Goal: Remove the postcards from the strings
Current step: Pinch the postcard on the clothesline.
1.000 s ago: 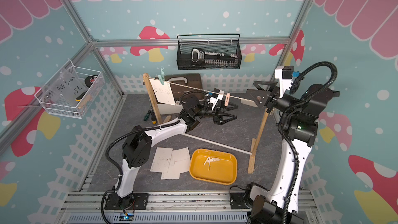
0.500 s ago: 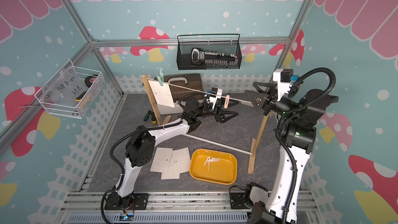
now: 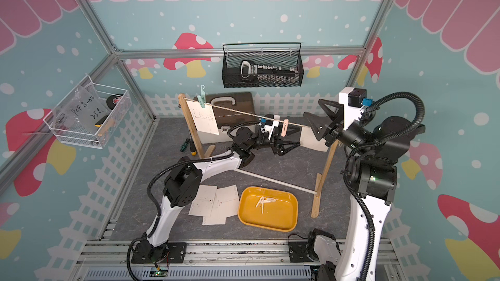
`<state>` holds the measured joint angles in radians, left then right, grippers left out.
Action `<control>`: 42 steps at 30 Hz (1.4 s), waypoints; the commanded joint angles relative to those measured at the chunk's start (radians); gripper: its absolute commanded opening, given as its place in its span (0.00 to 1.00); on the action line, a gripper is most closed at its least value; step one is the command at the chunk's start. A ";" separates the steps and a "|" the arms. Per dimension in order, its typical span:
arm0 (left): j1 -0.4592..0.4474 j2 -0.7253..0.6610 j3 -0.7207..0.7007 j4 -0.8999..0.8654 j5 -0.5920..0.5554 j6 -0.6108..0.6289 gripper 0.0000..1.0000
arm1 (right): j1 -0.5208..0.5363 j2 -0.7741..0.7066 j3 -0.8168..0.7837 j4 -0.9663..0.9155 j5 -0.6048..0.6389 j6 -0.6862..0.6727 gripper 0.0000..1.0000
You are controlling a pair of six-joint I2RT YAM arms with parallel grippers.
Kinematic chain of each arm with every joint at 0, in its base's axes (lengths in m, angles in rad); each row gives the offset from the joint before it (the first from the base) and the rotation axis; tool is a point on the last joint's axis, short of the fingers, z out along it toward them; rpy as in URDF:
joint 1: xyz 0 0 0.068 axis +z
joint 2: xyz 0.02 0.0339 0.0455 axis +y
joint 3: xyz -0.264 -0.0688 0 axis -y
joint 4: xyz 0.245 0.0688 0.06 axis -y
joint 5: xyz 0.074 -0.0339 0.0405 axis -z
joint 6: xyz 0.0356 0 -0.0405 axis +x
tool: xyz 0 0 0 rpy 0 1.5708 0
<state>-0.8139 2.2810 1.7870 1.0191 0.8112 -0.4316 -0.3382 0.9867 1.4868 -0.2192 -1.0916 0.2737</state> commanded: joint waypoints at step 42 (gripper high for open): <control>-0.032 0.133 0.241 0.184 0.115 -0.247 0.73 | 0.007 0.001 0.048 -0.519 0.173 -0.274 0.63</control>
<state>-0.8307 2.3871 2.0006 1.1694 0.8955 -0.6437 -0.3382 0.9794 1.5604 -0.6907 -0.8948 0.0257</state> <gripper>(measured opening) 0.733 0.630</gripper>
